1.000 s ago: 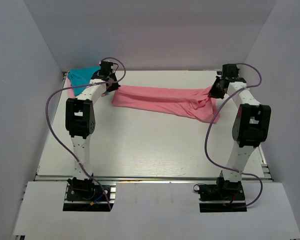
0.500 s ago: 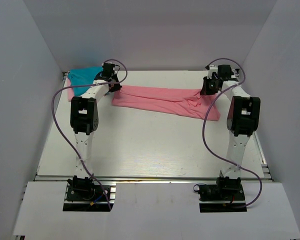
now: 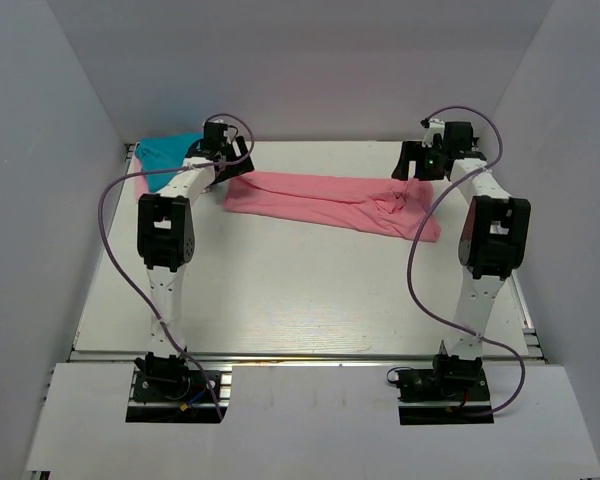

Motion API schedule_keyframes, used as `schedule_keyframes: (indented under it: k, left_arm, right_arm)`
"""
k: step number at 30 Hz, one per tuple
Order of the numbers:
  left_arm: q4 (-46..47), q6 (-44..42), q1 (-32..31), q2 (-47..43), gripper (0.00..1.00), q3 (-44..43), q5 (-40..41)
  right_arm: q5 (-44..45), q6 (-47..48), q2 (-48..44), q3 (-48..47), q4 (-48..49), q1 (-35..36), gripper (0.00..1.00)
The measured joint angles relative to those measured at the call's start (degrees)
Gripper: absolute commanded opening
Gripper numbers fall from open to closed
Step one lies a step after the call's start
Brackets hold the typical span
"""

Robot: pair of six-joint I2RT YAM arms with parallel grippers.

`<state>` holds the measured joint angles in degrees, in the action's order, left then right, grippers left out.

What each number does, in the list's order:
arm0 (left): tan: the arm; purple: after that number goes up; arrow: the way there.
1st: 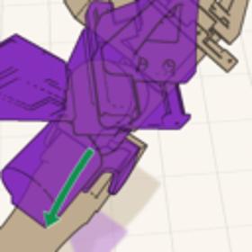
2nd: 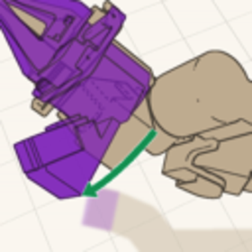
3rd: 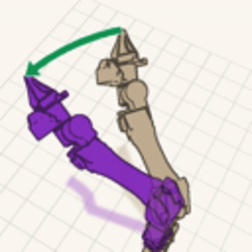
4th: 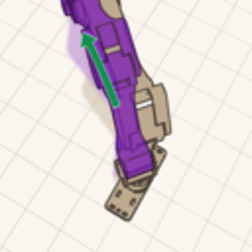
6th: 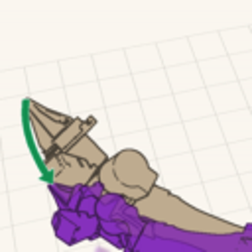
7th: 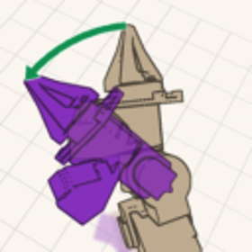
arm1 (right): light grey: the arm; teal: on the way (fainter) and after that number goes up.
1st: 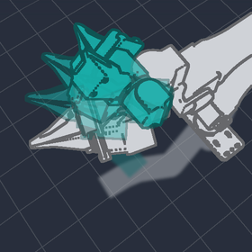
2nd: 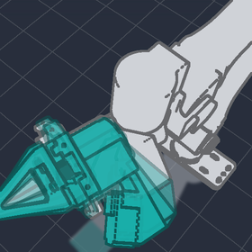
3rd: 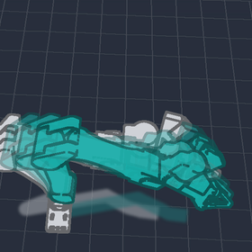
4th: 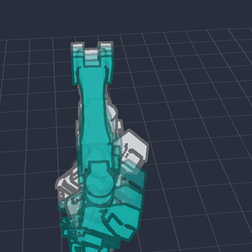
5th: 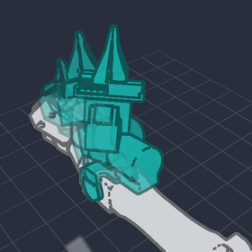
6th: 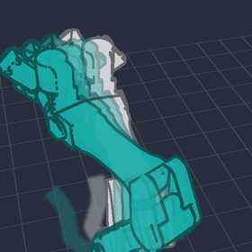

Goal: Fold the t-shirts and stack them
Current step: Fold the other side of the tshirt into a rectangle

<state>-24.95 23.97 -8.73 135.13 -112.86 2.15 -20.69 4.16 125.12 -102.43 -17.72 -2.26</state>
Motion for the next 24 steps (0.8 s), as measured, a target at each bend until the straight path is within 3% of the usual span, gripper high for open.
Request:
schedule_keyframes:
  k: [8, 11, 20, 24]
  left_arm:
    - [-0.79, -5.35, -0.85, -7.98, 1.0, 1.09, -6.75]
    - [-0.94, -6.8, -1.25, -11.61, 1.0, 4.13, -7.8]
    - [-0.44, -8.72, -1.62, -24.2, 1.0, 25.18, -7.28]
    - [-1.25, -8.94, -1.6, -26.08, 1.0, 28.87, -5.49]
  right_arm:
    - [-10.47, -3.34, -12.02, 14.53, 0.04, 0.35, 0.9]
    - [-12.83, -4.26, -11.58, 15.34, -0.15, 0.94, 0.9]
    - [-10.97, -5.55, -7.06, 16.09, -0.57, 2.45, 0.9]
    - [-8.57, -6.08, -5.33, 16.09, -0.68, 3.28, 0.9]
